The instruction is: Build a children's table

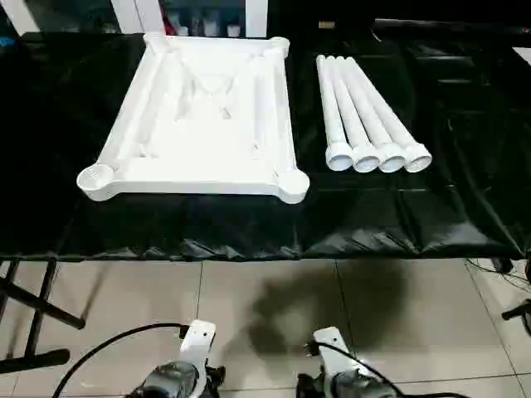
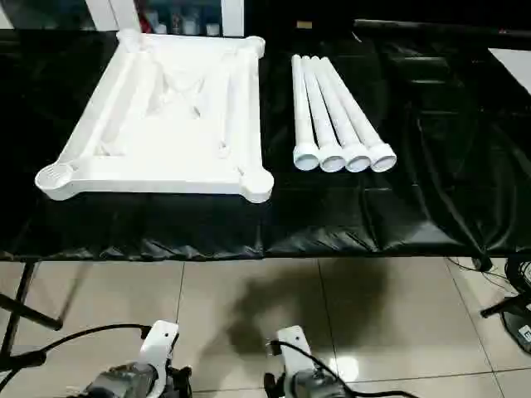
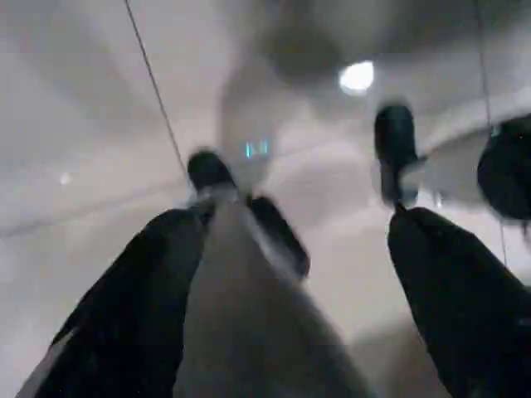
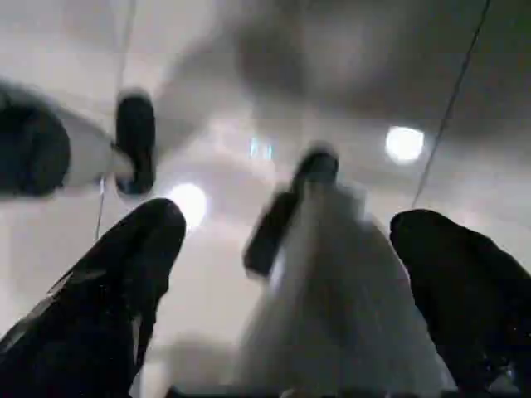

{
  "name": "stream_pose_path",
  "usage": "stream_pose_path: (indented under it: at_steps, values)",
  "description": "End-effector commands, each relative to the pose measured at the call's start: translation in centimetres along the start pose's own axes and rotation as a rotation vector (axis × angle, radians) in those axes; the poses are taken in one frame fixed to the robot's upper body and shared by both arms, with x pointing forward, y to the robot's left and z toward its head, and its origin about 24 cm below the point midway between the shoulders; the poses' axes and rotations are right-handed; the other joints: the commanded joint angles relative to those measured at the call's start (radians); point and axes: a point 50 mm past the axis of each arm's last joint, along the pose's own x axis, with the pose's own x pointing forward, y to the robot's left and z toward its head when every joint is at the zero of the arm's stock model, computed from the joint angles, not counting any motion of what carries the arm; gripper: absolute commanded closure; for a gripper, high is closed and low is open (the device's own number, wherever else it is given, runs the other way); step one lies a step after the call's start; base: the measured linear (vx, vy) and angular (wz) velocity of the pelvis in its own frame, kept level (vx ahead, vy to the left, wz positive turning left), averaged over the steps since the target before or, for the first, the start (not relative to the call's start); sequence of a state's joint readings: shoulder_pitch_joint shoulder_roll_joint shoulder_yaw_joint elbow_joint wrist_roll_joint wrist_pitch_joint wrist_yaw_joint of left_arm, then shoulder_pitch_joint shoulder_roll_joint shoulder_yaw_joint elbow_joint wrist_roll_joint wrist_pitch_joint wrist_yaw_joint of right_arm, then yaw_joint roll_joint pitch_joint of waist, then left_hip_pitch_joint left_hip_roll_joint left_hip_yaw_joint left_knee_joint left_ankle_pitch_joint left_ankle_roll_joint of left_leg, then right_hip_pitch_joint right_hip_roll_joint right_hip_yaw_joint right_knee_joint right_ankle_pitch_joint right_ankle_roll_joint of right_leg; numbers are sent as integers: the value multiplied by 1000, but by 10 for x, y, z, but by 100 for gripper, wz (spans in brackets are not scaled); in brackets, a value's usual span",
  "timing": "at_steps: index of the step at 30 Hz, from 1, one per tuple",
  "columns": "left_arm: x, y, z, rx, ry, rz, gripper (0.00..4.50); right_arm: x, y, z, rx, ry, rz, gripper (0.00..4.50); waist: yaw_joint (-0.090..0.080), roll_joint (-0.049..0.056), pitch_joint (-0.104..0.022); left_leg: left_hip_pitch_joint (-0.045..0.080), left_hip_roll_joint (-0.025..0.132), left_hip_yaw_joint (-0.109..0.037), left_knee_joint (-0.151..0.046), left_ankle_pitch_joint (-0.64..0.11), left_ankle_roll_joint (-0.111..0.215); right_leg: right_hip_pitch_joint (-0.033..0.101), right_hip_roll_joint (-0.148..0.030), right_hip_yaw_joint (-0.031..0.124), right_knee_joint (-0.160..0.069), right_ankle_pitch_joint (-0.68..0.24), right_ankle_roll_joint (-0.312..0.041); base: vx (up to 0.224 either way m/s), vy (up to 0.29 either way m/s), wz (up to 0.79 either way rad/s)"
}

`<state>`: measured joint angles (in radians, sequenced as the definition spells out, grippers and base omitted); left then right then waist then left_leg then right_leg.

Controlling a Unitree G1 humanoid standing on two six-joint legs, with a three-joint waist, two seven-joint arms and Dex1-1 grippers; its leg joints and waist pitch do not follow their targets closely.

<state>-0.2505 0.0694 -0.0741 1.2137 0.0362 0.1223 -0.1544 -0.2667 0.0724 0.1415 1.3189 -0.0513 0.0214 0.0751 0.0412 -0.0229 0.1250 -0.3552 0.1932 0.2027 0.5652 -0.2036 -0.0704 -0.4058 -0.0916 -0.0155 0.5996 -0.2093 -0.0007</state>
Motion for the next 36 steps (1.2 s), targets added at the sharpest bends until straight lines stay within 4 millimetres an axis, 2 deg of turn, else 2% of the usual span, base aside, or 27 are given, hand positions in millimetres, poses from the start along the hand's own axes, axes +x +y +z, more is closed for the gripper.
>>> stream_pose_path:
  at_steps: [1,2,3,4,5,6,7,9,11,12,13,15,16,17,18,19,20,22,24,25,27,28,29,30,32,34,36]
  values:
    - [-3,2,0,-58,-96,-8,43,-4,-14,-8,-53,-60,-6,0,2,-5,-55,2,46,-18,-71,-213,60,39,-58,34,-70,-82,-259,0,0,0]
    - [-5,3,-1,-58,-141,-10,43,-6,-15,-11,-36,-80,72,0,6,-1,-55,-2,50,-18,-68,-208,79,41,-62,34,-68,-59,-261,0,0,0]
    - [-5,3,-1,-58,-141,-10,43,-6,-15,-11,-36,-80,72,0,6,-1,-55,-2,50,-18,-68,-208,79,41,-62,34,-68,-59,-261,0,0,0]
    - [-12,7,-4,-4,-224,4,43,-8,-14,-10,25,-122,168,0,11,-1,-59,-2,55,-18,-64,-180,116,44,-60,32,-60,13,-267,0,0,0]
    - [-12,7,-4,-4,-224,4,43,-8,-14,-10,25,-122,168,0,9,0,-57,-5,54,-16,-63,-167,128,40,-57,33,-58,40,-270,0,0,0]
    - [-16,9,-6,25,-259,6,43,-10,-15,-8,39,-160,197,0,7,-7,-56,-4,51,-13,-61,-149,142,39,-50,29,-54,66,-277,0,0,0]
    - [-24,11,-14,37,-287,-15,43,-14,-16,-7,14,-202,230,0,7,-6,-51,-10,55,-15,-63,-152,154,39,-54,29,-54,67,-273,0,0,0]
    - [-30,15,-17,41,-313,-7,43,-18,-17,-5,-14,-248,264,0,5,-6,-51,-9,57,-13,-61,-156,164,35,-51,29,-55,61,-270,0,0,0]
    - [-52,26,-17,39,-447,36,43,-37,-20,6,-68,-396,344,0,10,-8,-48,-13,60,-16,-61,-162,169,38,-50,30,-55,61,-252,0,0,0]
    - [-52,26,-17,39,-447,36,43,-37,-20,6,-68,-396,344,0,8,-10,-36,-13,60,-14,-70,-216,165,28,-43,29,-66,-2,-226,0,0,0]
    - [-71,30,-13,45,-543,46,43,-55,-25,17,-95,-504,353,0,13,-11,-34,-11,62,-19,-77,-278,138,29,-46,31,-74,-110,-202,0,0,0]
    - [-82,32,-10,55,-594,56,43,-65,-28,23,-102,-555,357,0,19,-10,-30,-6,67,-20,-83,-319,116,24,-44,35,-85,-182,-176,0,0,0]
    - [-108,33,0,75,-720,62,43,-87,-33,39,-102,-652,361,0,22,-13,-27,-3,60,-21,-86,-366,84,20,-37,39,-92,-276,-145,0,0,0]
    - [-112,33,2,75,-741,65,43,-92,-34,42,-99,-669,361,0,26,-11,-19,-5,68,-25,-94,-392,74,15,-41,42,-97,-311,-132,0,0,0]
    - [-132,33,11,77,-826,78,43,-112,-39,55,-97,-736,362,0,25,-14,-23,-2,62,-23,-92,-395,63,15,-35,41,-97,-315,-115,0,0,0]
    - [-142,33,17,86,-876,101,43,-124,-41,63,-96,-777,362,0,28,-13,-27,-5,62,-25,-91,-371,59,18,-32,42,-92,-264,-106,0,0,0]
    - [-155,35,26,76,-937,127,43,-140,-44,72,-92,-828,357,0,29,-18,-26,-7,60,-24,-91,-362,61,20,-28,41,-90,-245,-100,0,0,0]
    - [-179,36,46,106,-1040,158,43,-169,-46,87,-80,-913,388,0,35,-19,-33,-3,56,-21,-85,-329,62,17,-24,41,-85,-192,-91,0,0,0]
    - [-188,36,56,112,-1067,155,43,-180,-48,96,-77,-956,388,0,37,-21,-40,-3,49,-19,-79,-285,54,19,-22,40,-80,-166,-82,0,0,0]
    - [-199,36,76,143,-1101,152,43,-195,-51,116,-53,-1038,366,0,40,-22,-46,-2,47,-19,-75,-253,48,19,-20,39,-74,-132,-79,0,0,0]
    - [-206,36,90,150,-1131,143,43,-201,-56,131,-23,-1086,314,0,42,-19,-53,0,42,-19,-70,-211,39,19,-15,36,-67,-89,-81,0,0,0]
    - [-207,37,101,162,-1150,151,43,-202,-62,144,24,-1119,250,0,38,-31,-58,0,35,-14,-62,-143,27,22,-8,34,-58,-21,-81,0,0,0]
    - [-205,40,113,192,-1166,190,43,-201,-70,157,103,-1155,173,0,36,-33,-59,1,32,-12,-60,-125,26,18,-7,34,-55,-9,-83,0,0,0]
    - [-202,42,121,192,-1165,215,43,-198,-74,166,153,-1169,118,0,31,-38,-70,2,25,-10,-53,-85,23,21,-5,34,-48,22,-84,0,0,0]
    - [-198,44,128,176,-1151,231,43,-196,-76,173,182,-1166,80,0,30,-34,-70,1,21,-8,-50,-58,6,22,-3,35,-42,39,-81,0,0,0]
    - [-190,41,144,160,-1140,255,43,-187,-70,178,103,-1114,40,0,29,-33,-98,1,19,-10,-37,13,0,40,1,33,-28,179,-82,0,0,0]
    - [-190,38,148,160,-1156,259,43,-186,-68,178,70,-1100,44,0,29,-30,-109,2,15,-12,-32,52,-5,44,3,30,-21,258,-95,0,0,0]
